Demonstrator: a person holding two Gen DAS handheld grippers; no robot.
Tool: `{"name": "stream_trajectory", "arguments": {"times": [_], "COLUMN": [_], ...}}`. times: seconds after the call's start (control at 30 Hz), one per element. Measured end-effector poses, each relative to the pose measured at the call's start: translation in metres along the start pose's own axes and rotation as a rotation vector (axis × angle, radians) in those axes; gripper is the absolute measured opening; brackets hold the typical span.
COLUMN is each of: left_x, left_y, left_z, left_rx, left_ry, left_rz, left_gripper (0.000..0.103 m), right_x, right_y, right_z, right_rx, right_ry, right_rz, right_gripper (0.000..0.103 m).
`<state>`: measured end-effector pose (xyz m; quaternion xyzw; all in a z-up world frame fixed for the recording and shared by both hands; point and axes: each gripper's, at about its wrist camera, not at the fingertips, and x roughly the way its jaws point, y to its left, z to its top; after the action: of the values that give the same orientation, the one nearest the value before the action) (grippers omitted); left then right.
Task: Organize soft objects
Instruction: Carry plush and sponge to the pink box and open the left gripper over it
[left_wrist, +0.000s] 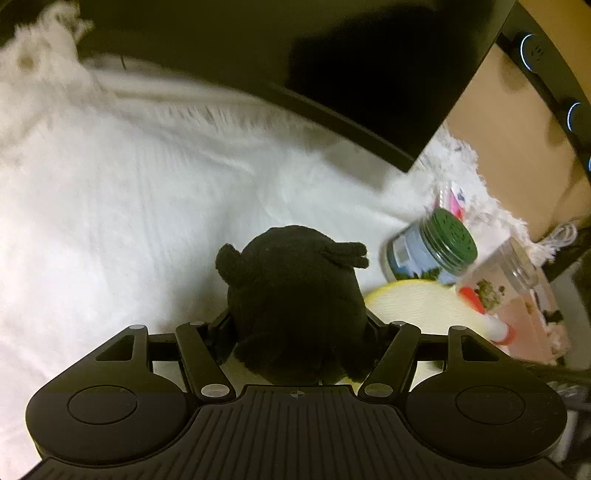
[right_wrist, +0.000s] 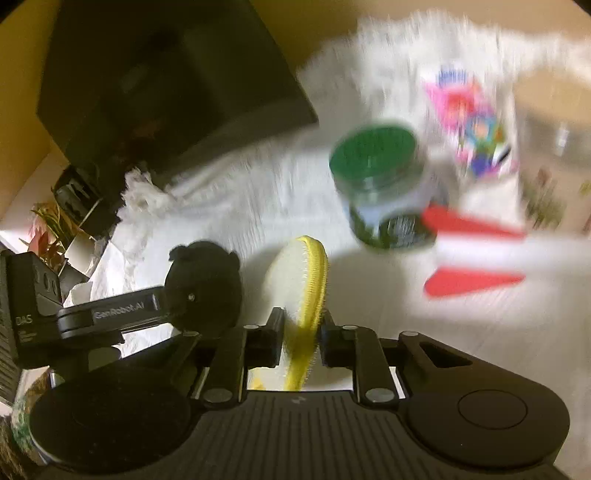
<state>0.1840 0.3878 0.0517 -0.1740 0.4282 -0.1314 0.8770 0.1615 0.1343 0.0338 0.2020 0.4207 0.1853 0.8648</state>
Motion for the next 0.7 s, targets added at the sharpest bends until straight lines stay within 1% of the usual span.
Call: {"name": "stream_trajectory", "arguments": {"times": [0.1,0.17,0.2,0.27,0.3,0.37,0.4,0.43,0.53,0.63,0.7], "left_x": [-0.014,-0.027,-0.036,-0.055,-0.064,-0.073,-0.075,-0.073,-0.052,-0.025,-0.004], "left_y": [-0.009,-0.025,-0.040,-0.078,-0.103,-0.144,-0.167,-0.191,-0.257,-0.319,-0.352], "left_z": [0.007,0.019,0.026,0.041,0.050,0.062,0.068,0.074,0.085,0.085,0.079], "left_rx": [0.016,0.027,0.046,0.094,0.119,0.146,0.160,0.174,0.195,0.225,0.238], "left_ry": [-0.036,-0.074,-0.101,-0.162,-0.192,-0.216,-0.219,-0.212,-0.150,-0.095,-0.059], "left_rz": [0.045,0.019,-0.003,-0.060,-0.108,-0.195,-0.242,-0.288,-0.409,-0.513,-0.552], "left_gripper": [0.070,0.070,0.070,0.070,0.070,0.070,0.070,0.070,0.070,0.071,0.071], "right_x": [-0.039,-0.086,-0.109,-0.159,-0.179,-0.216,-0.229,-0.237,-0.267,-0.283,-0.285], "right_y": [0.004,0.002,-0.001,-0.009,-0.012,-0.023,-0.031,-0.038,-0.064,-0.086,-0.100], "right_z": [0.019,0.037,0.044,0.055,0.057,0.055,0.052,0.050,0.035,0.011,-0.004], "right_rx": [-0.043,-0.071,-0.082,-0.123,-0.152,-0.218,-0.227,-0.222,-0.194,-0.210,-0.217], "right_ry": [-0.083,-0.193,-0.245,-0.355,-0.397,-0.466,-0.478,-0.480,-0.492,-0.511,-0.493], "right_rz": [0.002,-0.008,-0.025,-0.099,-0.154,-0.291,-0.337,-0.360,-0.404,-0.473,-0.512], "right_gripper": [0.014,0.014,0.014,0.014,0.014,0.014,0.014,0.014,0.014,0.014,0.014]}}
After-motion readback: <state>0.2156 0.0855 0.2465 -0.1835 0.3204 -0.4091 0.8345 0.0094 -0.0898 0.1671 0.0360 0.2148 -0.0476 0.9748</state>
